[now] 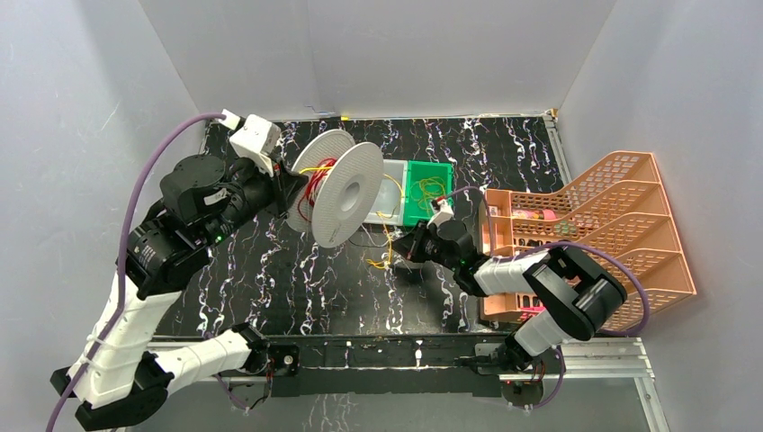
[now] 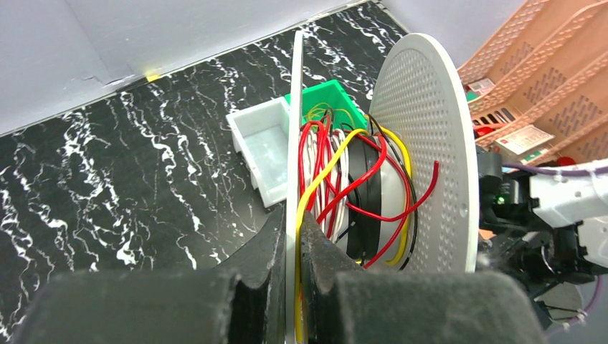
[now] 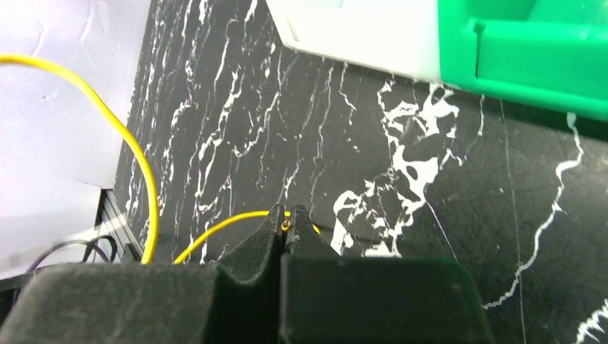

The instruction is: Wrap the cables

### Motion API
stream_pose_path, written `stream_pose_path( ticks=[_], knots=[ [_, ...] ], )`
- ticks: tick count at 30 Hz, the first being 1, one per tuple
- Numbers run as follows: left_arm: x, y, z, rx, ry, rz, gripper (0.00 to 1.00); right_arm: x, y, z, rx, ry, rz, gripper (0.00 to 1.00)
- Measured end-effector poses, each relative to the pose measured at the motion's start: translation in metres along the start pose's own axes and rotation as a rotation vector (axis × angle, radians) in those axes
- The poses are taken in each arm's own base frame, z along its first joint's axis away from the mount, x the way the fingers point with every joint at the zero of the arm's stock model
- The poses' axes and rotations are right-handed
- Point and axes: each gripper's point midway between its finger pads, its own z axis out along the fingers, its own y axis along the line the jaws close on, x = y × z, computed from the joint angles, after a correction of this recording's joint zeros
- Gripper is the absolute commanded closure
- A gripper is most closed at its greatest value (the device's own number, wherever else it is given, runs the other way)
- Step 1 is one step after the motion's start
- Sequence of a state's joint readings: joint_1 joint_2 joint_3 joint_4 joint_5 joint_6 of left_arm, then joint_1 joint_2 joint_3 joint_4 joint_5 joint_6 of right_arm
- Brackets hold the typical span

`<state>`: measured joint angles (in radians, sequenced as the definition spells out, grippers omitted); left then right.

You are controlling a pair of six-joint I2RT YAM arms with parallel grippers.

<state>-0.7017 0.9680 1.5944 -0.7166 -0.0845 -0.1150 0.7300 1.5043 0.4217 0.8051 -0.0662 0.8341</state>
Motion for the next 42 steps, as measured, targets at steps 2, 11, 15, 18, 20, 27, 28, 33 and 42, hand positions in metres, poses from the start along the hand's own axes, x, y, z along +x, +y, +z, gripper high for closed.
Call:
stream_pose_path(
  ticks=[2,11,15,18,20,27,28,33,42],
  knots=[
    [0.000,0.005,0.001,-0.032,0.002,-0.005,1.00,0.004,-0.004,-0.003,0.008,0.006,0.000,1.00],
    [-0.009,0.044,0.023,-0.285,-0.012,-0.048,1.00,0.029,0.009,-0.026,0.023,0.040,-0.068,1.00],
    [-0.016,0.056,0.034,-0.366,-0.041,-0.060,1.00,0.050,0.021,-0.042,0.022,0.072,-0.124,1.00],
    [-0.022,0.062,0.041,-0.408,-0.070,-0.071,1.00,0.068,0.027,-0.053,0.032,0.105,-0.169,1.00],
    [-0.027,0.065,0.048,-0.432,-0.089,-0.078,1.00,0.081,0.031,-0.059,0.035,0.133,-0.196,1.00],
    [-0.039,0.074,0.074,-0.502,-0.158,-0.088,1.00,0.127,0.061,-0.083,0.016,0.243,-0.345,1.00],
    [-0.040,0.075,0.077,-0.509,-0.165,-0.087,1.00,0.132,0.069,-0.085,0.003,0.253,-0.363,1.00],
    [-0.037,0.085,0.099,-0.575,-0.185,-0.047,1.00,0.159,0.121,-0.111,-0.083,0.288,-0.479,1.00],
    [0.014,0.139,0.141,-0.769,-0.086,0.098,1.00,0.149,0.183,-0.140,-0.144,0.216,-0.639,1.00]
  ],
)
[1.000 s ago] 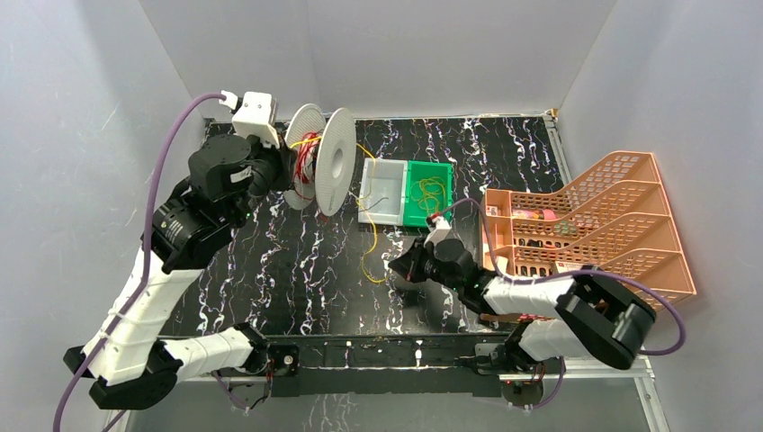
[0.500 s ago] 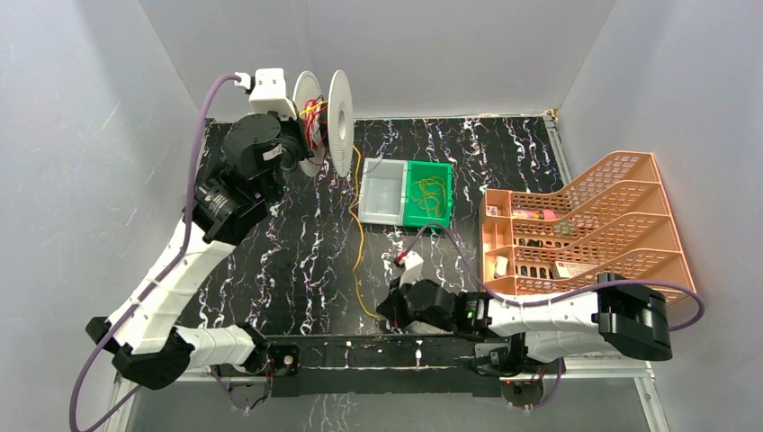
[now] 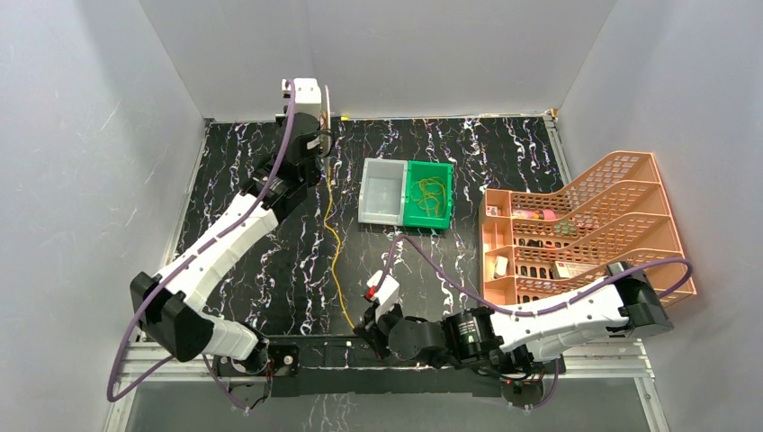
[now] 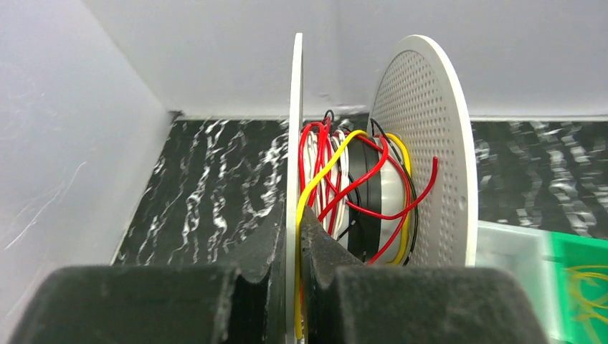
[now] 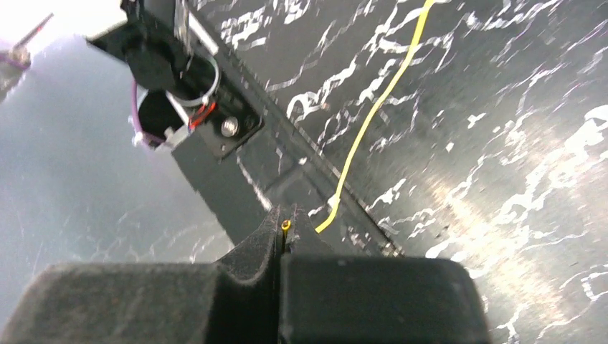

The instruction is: Wrap the cables

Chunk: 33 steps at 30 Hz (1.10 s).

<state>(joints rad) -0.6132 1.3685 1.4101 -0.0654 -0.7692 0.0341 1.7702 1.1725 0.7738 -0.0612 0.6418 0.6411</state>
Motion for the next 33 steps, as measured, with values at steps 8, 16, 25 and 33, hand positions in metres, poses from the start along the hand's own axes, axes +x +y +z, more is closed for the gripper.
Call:
stream_pose_path(
  ticks=[8,16,25,33],
  knots=[
    [0.070,0.031,0.041,-0.133,0.119,0.128,1.00,-0.082,0.012,-0.019,0.046,-0.159,-0.087,1.00],
    [0.093,0.041,0.058,-0.182,0.149,0.161,1.00,-0.194,0.018,-0.075,0.084,-0.365,-0.096,1.00],
    [0.110,0.041,0.067,-0.189,0.177,0.200,1.00,-0.282,-0.016,-0.154,0.197,-0.574,-0.072,1.00],
    [0.121,0.038,0.066,-0.146,0.220,0.234,1.00,-0.326,-0.058,-0.206,0.401,-0.714,-0.082,1.00]
  ],
)
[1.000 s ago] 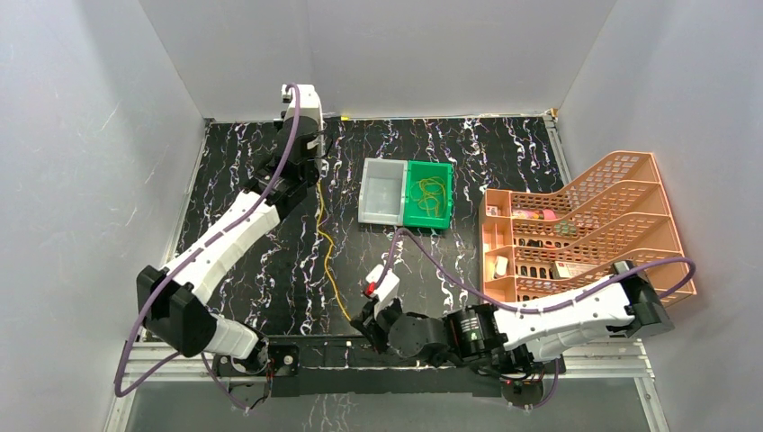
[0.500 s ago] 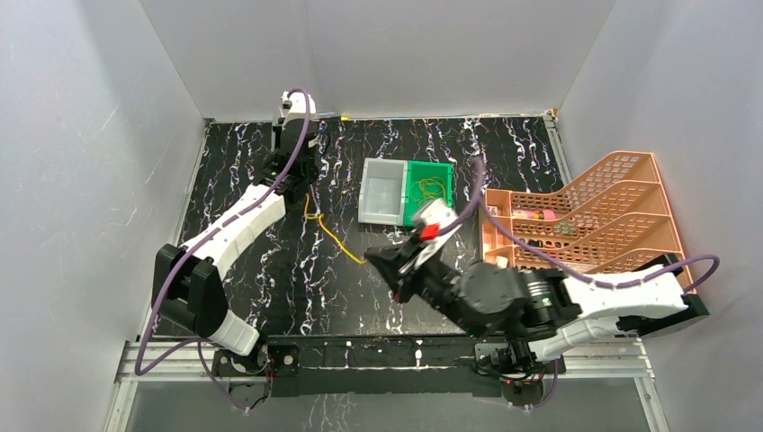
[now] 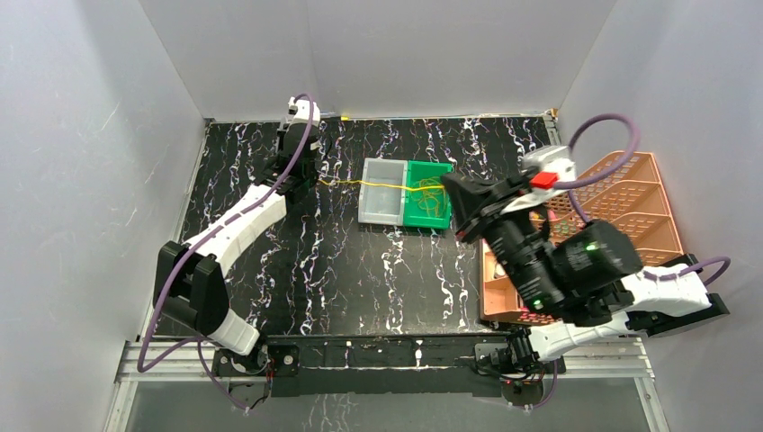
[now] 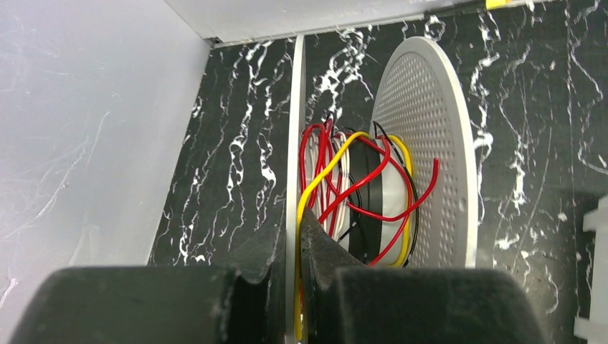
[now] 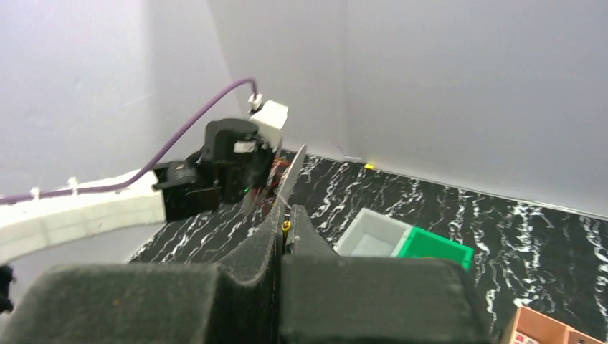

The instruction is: Wrap the cables

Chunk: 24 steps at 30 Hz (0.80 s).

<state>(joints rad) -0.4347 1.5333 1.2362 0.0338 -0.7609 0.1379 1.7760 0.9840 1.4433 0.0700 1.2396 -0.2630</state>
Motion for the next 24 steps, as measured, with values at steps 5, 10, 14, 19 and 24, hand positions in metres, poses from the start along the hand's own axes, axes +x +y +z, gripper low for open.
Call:
stream_pose_path(
  ticks=[5,10,14,19,24],
  knots=[
    [0.015,-0.009,-0.007,0.075,0.037,0.031,1.00,-0.030,-0.035,-0.005,0.083,-0.053,0.015,1.00],
    [0.025,-0.010,-0.027,0.166,0.054,0.037,1.00,-0.046,-0.054,-0.008,0.127,-0.080,0.015,1.00],
    [0.029,-0.009,-0.044,0.236,0.066,0.035,1.00,-0.054,-0.062,-0.009,0.147,-0.097,0.008,1.00],
    [0.039,-0.015,-0.063,0.324,0.085,0.052,1.00,-0.061,-0.068,-0.010,0.162,-0.115,0.010,1.00],
    [0.056,-0.024,-0.081,0.409,0.113,0.095,1.00,-0.065,-0.073,-0.012,0.169,-0.123,0.017,1.00]
  ],
)
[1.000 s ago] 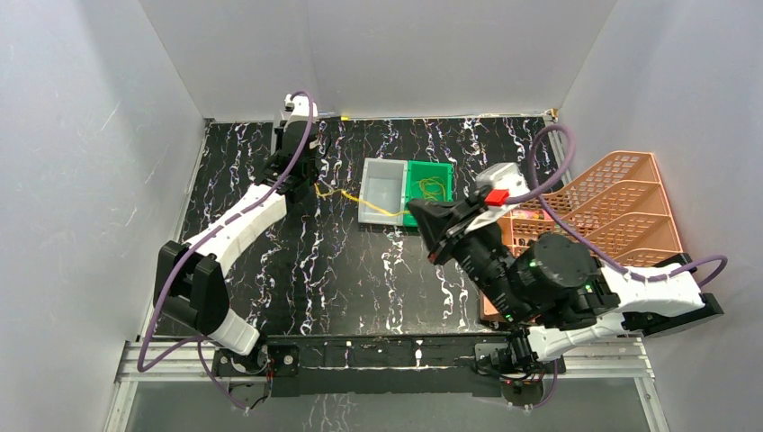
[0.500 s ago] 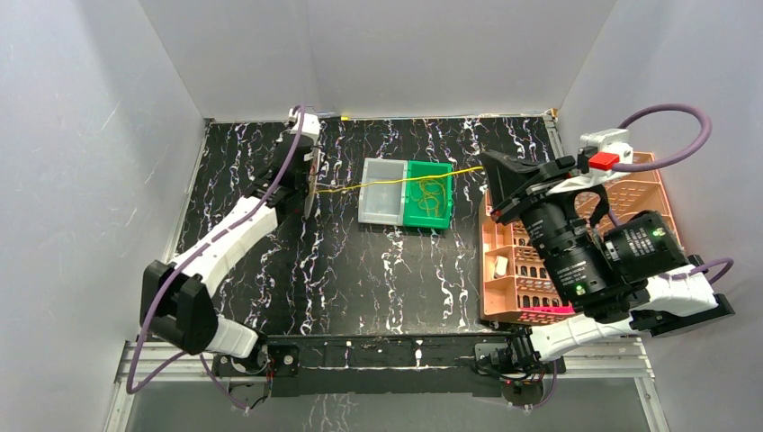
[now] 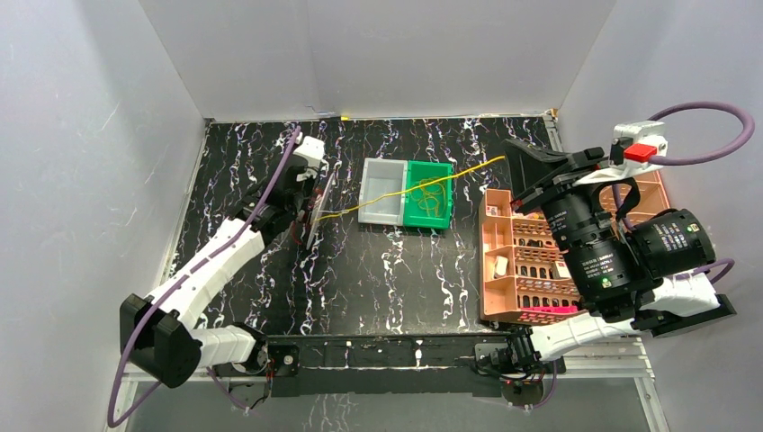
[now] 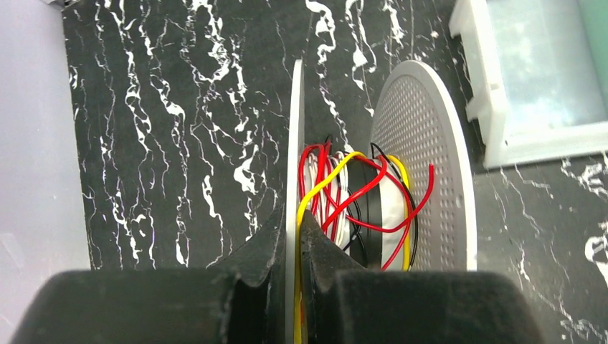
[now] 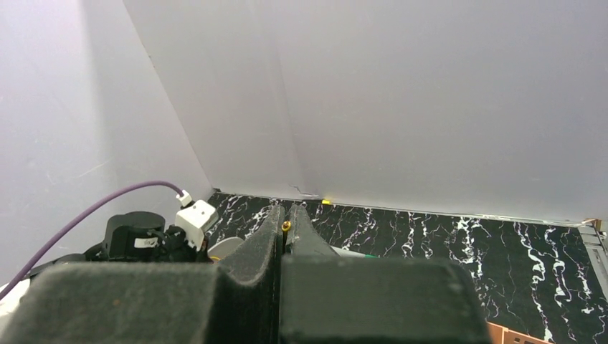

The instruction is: Wrap the cables

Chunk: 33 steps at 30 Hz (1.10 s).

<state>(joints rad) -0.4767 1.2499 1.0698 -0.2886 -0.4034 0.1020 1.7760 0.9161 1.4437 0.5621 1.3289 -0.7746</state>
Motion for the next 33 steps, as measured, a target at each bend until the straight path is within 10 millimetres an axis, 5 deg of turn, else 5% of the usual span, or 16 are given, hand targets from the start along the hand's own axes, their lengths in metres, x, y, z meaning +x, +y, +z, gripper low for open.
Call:
stream_pose_path(
  ticks=[6,24,28,33],
  knots=[
    [0.011,-0.007,-0.015,0.058,0.008,0.044,1.00,-0.001,0.006,0.001,-0.004,-0.012,0.005,1.00],
    [0.027,-0.026,-0.031,0.160,0.026,0.122,1.00,0.040,0.083,0.008,-0.113,0.002,-0.090,1.00],
    [0.027,-0.027,-0.035,0.166,0.018,0.128,1.00,0.050,0.095,0.058,-0.133,0.009,-0.084,1.00],
    [0.030,-0.027,-0.039,0.172,0.013,0.130,1.00,0.130,0.055,0.123,-0.068,0.184,-0.148,1.00]
  ],
)
